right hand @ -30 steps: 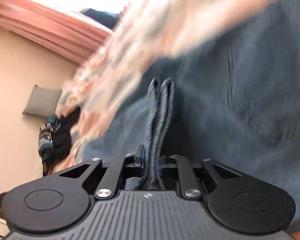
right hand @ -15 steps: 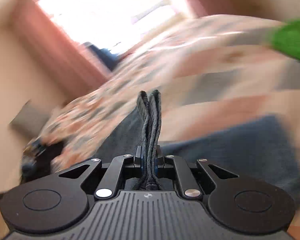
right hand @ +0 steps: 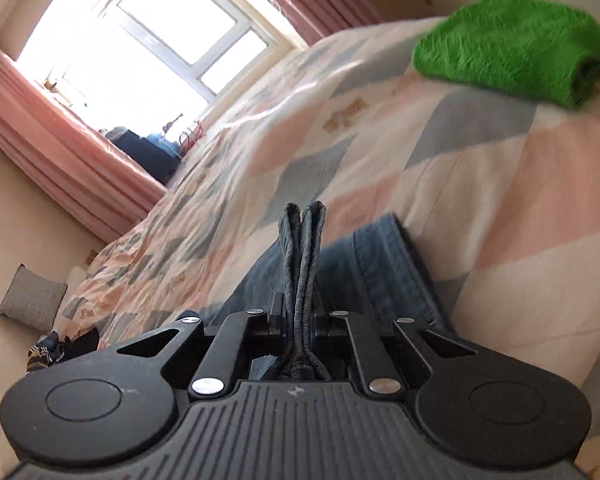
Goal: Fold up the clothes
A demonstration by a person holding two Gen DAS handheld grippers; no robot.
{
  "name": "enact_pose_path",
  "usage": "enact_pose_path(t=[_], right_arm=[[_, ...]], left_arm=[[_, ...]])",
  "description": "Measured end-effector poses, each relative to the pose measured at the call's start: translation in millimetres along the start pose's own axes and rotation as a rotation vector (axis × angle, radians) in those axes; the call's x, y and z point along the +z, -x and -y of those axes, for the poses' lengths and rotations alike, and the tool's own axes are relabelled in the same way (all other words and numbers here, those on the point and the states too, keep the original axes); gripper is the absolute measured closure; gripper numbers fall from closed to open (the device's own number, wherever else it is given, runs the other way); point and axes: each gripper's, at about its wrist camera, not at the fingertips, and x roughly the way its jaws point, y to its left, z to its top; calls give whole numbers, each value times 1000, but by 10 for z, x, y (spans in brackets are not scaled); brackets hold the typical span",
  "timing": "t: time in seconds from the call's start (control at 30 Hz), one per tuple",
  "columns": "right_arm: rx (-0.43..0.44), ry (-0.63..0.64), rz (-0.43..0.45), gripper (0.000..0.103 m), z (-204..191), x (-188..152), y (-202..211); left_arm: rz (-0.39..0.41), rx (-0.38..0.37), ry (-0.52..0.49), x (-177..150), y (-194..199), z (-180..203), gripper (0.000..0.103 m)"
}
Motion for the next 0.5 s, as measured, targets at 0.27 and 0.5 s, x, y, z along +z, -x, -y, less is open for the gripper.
enact_pose_path(t=[0.27,0.5], right_arm=[[-59,-52,-10,94,329,-205,-137],[-364,239,196,76,-258,-282,29]], left_arm=[[15,40,-2,52,48,-138,81],[56,86,-42,277,86,-275,84]])
